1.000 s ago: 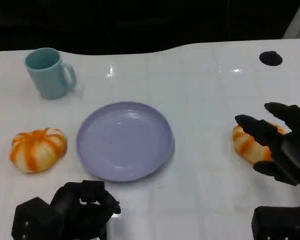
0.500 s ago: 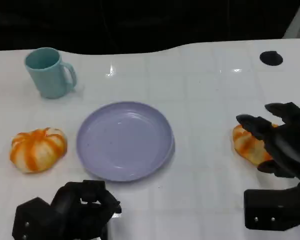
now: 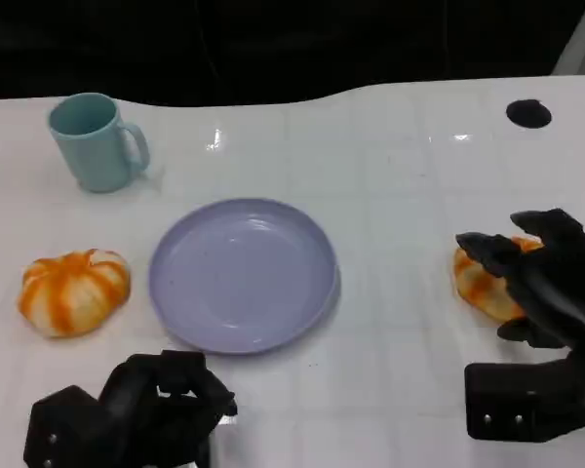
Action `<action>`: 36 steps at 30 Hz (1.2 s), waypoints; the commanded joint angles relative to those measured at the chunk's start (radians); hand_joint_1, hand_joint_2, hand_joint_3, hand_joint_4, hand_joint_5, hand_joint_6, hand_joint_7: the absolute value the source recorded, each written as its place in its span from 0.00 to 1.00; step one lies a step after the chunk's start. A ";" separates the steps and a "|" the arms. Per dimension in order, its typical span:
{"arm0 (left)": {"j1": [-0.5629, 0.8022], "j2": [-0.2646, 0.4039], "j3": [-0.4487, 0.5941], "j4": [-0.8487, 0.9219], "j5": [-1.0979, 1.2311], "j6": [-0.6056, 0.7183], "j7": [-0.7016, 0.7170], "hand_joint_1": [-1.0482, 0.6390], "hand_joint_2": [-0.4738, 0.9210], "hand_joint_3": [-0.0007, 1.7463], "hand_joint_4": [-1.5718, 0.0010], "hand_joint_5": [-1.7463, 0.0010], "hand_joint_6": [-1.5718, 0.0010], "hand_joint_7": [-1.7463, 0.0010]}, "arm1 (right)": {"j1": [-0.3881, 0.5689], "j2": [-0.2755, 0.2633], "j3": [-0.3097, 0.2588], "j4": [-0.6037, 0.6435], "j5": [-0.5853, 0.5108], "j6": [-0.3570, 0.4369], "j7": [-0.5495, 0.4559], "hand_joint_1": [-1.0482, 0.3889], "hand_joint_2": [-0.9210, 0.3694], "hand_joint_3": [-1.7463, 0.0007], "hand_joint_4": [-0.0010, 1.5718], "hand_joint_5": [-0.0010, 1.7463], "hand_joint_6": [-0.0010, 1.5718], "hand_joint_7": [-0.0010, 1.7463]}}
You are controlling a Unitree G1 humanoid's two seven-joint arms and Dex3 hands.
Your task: Grasp the bread from the table and place it into the plate.
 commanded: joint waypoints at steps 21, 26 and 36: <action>0.020 0.010 0.004 -0.031 0.005 0.002 0.016 0.00 0.75 0.36 0.00 0.30 0.11 0.52 | -0.253 0.050 0.116 0.494 0.072 -0.019 -0.107 0.53 0.09 1.00 0.12 0.10 0.21 0.01; 0.022 0.008 0.003 -0.037 0.008 0.005 0.022 0.00 0.75 0.36 0.00 0.30 0.11 0.52 | -0.293 0.070 0.132 0.588 0.095 -0.036 -0.125 0.53 0.07 0.99 0.17 0.08 0.23 0.01; 0.025 0.010 0.000 -0.046 0.011 0.011 0.026 0.00 0.75 0.37 0.00 0.30 0.11 0.51 | -0.351 0.099 0.138 0.770 0.165 -0.180 -0.332 0.57 0.00 0.99 0.62 0.65 0.74 0.06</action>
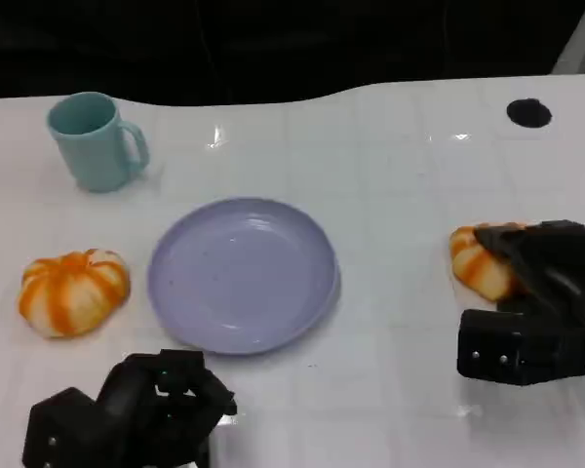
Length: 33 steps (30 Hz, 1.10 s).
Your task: Grasp the bread from the table and place it into the plate.
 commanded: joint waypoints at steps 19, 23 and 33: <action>0.002 0.008 0.003 0.014 0.005 -0.010 0.003 0.00 0.76 0.36 0.00 0.30 0.12 0.51 | -0.078 0.004 0.129 0.180 -0.065 -0.074 -0.383 0.50 0.04 0.99 0.56 1.00 0.58 0.61; -0.003 0.008 0.001 0.017 0.013 -0.003 0.010 0.00 0.76 0.35 0.00 0.30 0.11 0.51 | -0.074 0.014 0.115 0.171 -0.048 -0.086 -0.449 0.53 0.06 1.00 0.58 1.00 0.51 0.80; -0.003 0.006 0.002 0.016 0.013 -0.004 0.010 0.00 0.75 0.36 0.00 0.30 0.10 0.51 | -0.089 0.027 0.100 0.074 -0.044 -0.148 -0.551 0.61 0.03 0.98 0.60 1.00 0.43 1.00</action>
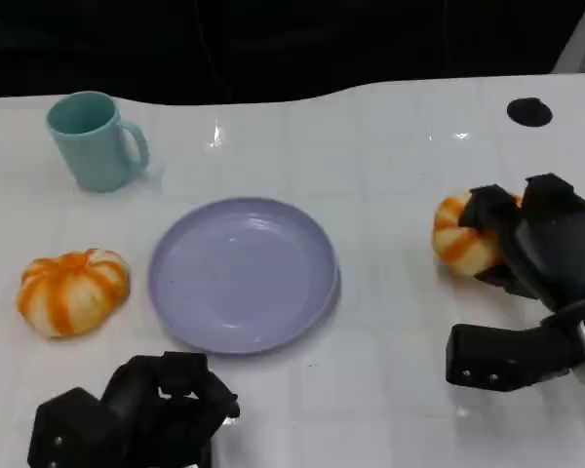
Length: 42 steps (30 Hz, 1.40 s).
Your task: Grasp the bread from the table and place it into the plate.
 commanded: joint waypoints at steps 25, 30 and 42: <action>0.000 0.008 -0.001 0.001 0.000 0.007 0.006 0.00 0.75 0.35 0.00 0.30 0.10 0.53 | -0.150 0.229 0.022 -0.131 0.022 -0.131 0.150 0.62 0.48 0.42 0.63 1.00 0.49 0.92; 0.006 0.005 -0.005 -0.008 0.004 0.007 0.011 0.00 0.75 0.34 0.00 0.31 0.10 0.53 | -0.169 0.299 0.028 -0.089 0.037 -0.115 0.205 0.61 0.48 0.37 0.61 1.00 0.47 0.99; 0.012 -0.001 -0.014 -0.013 0.010 -0.003 0.008 0.00 0.76 0.34 0.00 0.30 0.11 0.54 | -0.211 0.364 0.067 0.024 0.025 -0.075 0.273 0.57 0.23 0.71 0.52 0.94 0.52 0.64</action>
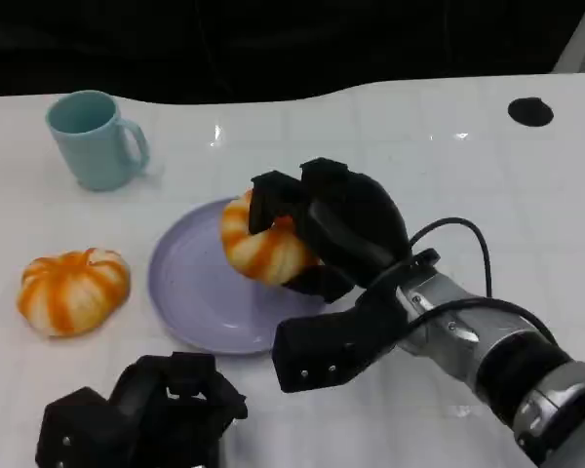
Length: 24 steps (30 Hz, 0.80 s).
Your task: Grasp the bread from the table and place it into the plate.
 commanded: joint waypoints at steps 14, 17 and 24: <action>0.012 0.006 0.001 -0.007 0.011 -0.010 0.006 0.00 0.77 0.34 0.00 0.30 0.10 0.56 | -0.030 -0.012 0.013 -0.099 0.053 0.142 0.454 0.41 0.00 0.99 0.17 0.09 0.24 0.00; 0.013 0.006 0.001 -0.009 0.013 -0.008 0.009 0.00 0.77 0.34 0.00 0.29 0.10 0.56 | -0.016 -0.022 0.017 -0.141 0.047 0.156 0.471 0.37 0.00 0.99 0.14 0.07 0.21 0.00; 0.010 0.007 -0.002 -0.007 0.021 -0.006 0.013 0.00 0.77 0.33 0.00 0.29 0.10 0.57 | 0.028 -0.065 0.003 -0.258 0.062 0.142 0.485 0.34 0.01 0.99 0.15 0.07 0.20 0.00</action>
